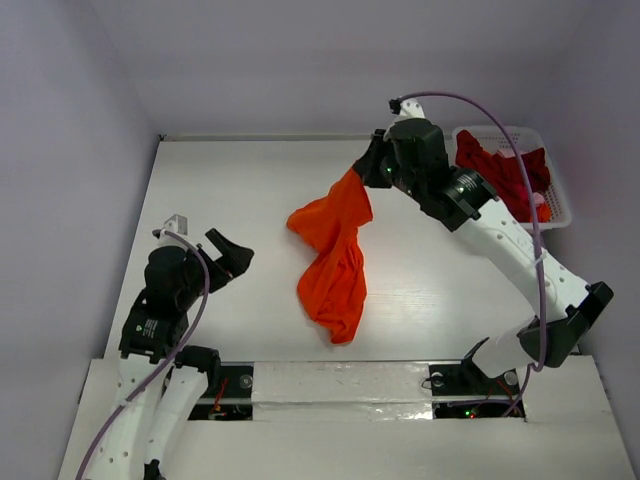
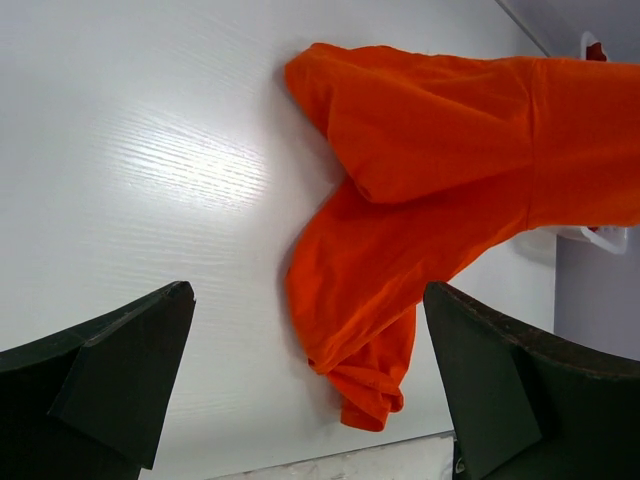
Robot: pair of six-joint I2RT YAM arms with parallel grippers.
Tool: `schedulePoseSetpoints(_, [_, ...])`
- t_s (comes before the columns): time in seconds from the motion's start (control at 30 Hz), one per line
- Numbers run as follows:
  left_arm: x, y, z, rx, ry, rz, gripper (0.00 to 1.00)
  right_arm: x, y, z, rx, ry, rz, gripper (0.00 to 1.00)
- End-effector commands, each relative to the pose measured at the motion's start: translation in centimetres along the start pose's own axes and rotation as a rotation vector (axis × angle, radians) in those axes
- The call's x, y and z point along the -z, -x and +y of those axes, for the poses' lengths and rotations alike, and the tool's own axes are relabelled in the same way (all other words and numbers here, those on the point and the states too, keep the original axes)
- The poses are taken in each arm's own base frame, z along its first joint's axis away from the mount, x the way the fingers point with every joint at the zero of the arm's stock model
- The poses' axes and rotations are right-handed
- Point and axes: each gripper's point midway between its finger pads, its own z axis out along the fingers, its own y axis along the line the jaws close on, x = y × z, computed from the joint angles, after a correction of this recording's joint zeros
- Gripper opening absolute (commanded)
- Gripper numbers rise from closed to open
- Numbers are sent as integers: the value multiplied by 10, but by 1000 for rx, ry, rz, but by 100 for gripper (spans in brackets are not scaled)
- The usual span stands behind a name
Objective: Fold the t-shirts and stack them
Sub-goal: Flatten out the tshirt
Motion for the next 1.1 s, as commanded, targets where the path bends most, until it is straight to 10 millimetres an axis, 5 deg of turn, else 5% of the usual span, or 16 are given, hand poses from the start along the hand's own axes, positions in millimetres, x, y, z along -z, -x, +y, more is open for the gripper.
schedulePoseSetpoints(0.0, [-1, 5, -13, 7, -66, -24, 99, 24, 20, 39, 100, 130, -24, 0])
schedulePoseSetpoints(0.2, [2, -13, -21, 44, -141, 44, 99, 56, 50, 71, 132, 241, -89, 0])
schedulePoseSetpoints(0.43, [0, -37, -32, 83, -272, 119, 99, 113, 113, 116, 189, 435, -222, 0])
schedulePoseSetpoints(0.5, [3, -41, -38, 86, -318, 134, 99, 141, 145, 127, 198, 478, -308, 0])
schedulePoseSetpoints(0.53, [2, -44, -38, 90, -325, 145, 99, 129, 139, 129, 219, 469, -271, 0])
schedulePoseSetpoints(0.7, [8, -55, -50, 93, -435, 192, 99, 163, 165, 152, 236, 602, -361, 0])
schedulePoseSetpoints(0.83, [16, -70, -64, 86, -571, 251, 99, 168, 164, 162, 233, 668, -371, 0])
schedulePoseSetpoints(1.07, [31, -94, -73, 44, -724, 327, 99, 209, 164, 184, 249, 872, -392, 0])
